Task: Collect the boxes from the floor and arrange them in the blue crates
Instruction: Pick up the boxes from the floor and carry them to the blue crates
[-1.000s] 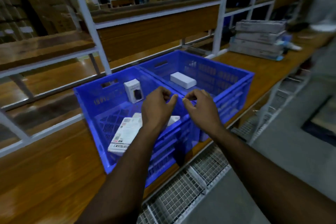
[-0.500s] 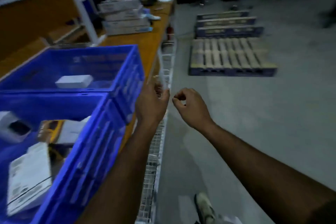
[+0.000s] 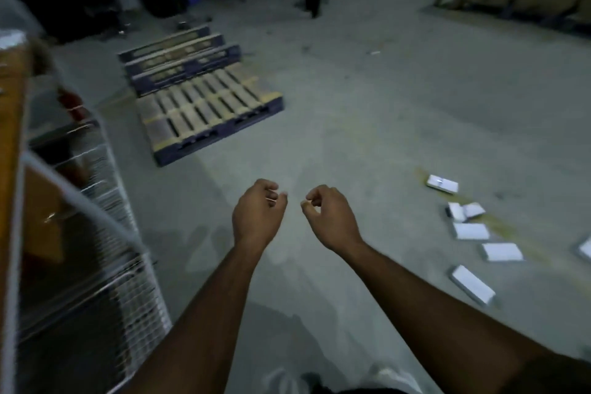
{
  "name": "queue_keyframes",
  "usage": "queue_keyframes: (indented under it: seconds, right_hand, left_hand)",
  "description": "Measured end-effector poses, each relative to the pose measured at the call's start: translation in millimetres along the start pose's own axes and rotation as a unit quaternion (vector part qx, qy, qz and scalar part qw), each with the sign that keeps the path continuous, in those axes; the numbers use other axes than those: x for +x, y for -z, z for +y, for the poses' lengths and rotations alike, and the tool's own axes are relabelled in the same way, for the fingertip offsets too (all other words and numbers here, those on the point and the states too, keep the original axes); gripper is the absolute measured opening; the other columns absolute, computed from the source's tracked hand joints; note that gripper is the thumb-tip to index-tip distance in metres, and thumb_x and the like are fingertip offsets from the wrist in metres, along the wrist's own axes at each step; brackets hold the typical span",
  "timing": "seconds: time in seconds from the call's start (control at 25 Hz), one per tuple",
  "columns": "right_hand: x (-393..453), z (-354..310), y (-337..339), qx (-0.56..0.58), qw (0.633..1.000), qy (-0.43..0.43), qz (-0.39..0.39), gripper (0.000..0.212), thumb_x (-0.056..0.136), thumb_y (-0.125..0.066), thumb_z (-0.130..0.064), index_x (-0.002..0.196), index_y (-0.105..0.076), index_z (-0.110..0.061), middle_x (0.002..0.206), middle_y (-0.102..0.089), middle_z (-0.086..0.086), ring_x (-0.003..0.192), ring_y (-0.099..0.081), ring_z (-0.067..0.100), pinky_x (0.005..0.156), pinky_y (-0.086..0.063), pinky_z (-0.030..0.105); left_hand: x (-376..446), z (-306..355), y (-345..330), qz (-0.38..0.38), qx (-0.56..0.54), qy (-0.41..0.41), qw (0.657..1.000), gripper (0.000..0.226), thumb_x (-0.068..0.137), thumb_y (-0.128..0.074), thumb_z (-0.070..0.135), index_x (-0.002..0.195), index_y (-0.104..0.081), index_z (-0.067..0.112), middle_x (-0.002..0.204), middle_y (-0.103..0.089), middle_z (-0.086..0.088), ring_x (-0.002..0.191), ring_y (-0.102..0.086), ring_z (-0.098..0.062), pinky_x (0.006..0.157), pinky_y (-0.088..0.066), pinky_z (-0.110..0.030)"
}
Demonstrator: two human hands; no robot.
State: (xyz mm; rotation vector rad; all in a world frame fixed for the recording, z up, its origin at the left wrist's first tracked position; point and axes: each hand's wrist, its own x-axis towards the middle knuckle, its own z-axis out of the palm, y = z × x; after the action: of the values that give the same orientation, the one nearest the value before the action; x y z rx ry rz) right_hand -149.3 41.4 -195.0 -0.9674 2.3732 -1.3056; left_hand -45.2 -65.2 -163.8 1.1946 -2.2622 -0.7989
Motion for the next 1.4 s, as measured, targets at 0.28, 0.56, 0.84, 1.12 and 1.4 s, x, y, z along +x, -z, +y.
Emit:
queue_keyframes:
  seconds: [0.28, 0.56, 0.84, 1.12, 1.4]
  right_hand:
    - [33, 125, 131, -0.029, 0.99, -0.11, 0.087, 0.021, 0.092, -0.062, -0.035, 0.105, -0.063, -0.019, 0.104, -0.061, 0.002, 0.1, -0.061, 0.016, 0.085, -0.05, 0.033]
    - [51, 220, 233, -0.045, 0.962, -0.212, 0.164, 0.021, 0.09, -0.064, -0.036, 0.104, -0.063, -0.02, 0.103, -0.066, 0.003, 0.099, -0.062, 0.016, 0.082, -0.049, 0.031]
    - [92, 292, 284, -0.054, 0.926, -0.303, 0.218, 0.023, 0.09, -0.065, -0.031, 0.106, -0.065, -0.014, 0.103, -0.065, 0.004, 0.098, -0.062, 0.017, 0.081, -0.045, 0.029]
    - [196, 347, 315, -0.061, 0.886, -0.385, 0.249, 0.024, 0.087, -0.066, -0.031, 0.106, -0.064, -0.017, 0.101, -0.066, 0.004, 0.101, -0.063, 0.02, 0.083, -0.05, 0.034]
    - [289, 384, 339, -0.049, 0.872, -0.413, 0.259, 0.026, 0.087, -0.066, -0.029, 0.109, -0.064, -0.017, 0.103, -0.063, 0.005, 0.101, -0.061, 0.02, 0.082, -0.048, 0.034]
  left_hand:
    - [15, 128, -147, -0.113, -0.018, -0.064, 0.991, 0.018, 0.092, -0.066, 0.036, 0.105, -0.066, 0.023, 0.093, -0.071, 0.01, 0.081, -0.066, -0.009, 0.074, -0.049, -0.024]
    - [18, 220, -269, -0.231, -0.017, -0.129, 0.964, 0.019, 0.093, -0.064, 0.038, 0.106, -0.066, 0.025, 0.095, -0.072, 0.01, 0.084, -0.068, -0.009, 0.076, -0.054, -0.028]
    - [64, 283, -379, -0.317, -0.009, -0.175, 0.932, 0.021, 0.093, -0.064, 0.038, 0.108, -0.067, 0.023, 0.098, -0.072, 0.007, 0.088, -0.069, -0.012, 0.078, -0.054, -0.028]
    - [172, 329, -476, -0.403, 0.018, -0.202, 0.892, 0.019, 0.091, -0.065, 0.037, 0.105, -0.066, 0.026, 0.097, -0.072, 0.009, 0.09, -0.069, -0.011, 0.077, -0.051, -0.026]
    - [258, 381, -559, -0.451, 0.052, -0.241, 0.858, 0.014, 0.09, -0.065, 0.036, 0.1, -0.066, 0.027, 0.095, -0.073, 0.009, 0.088, -0.069, -0.011, 0.08, -0.051, -0.027]
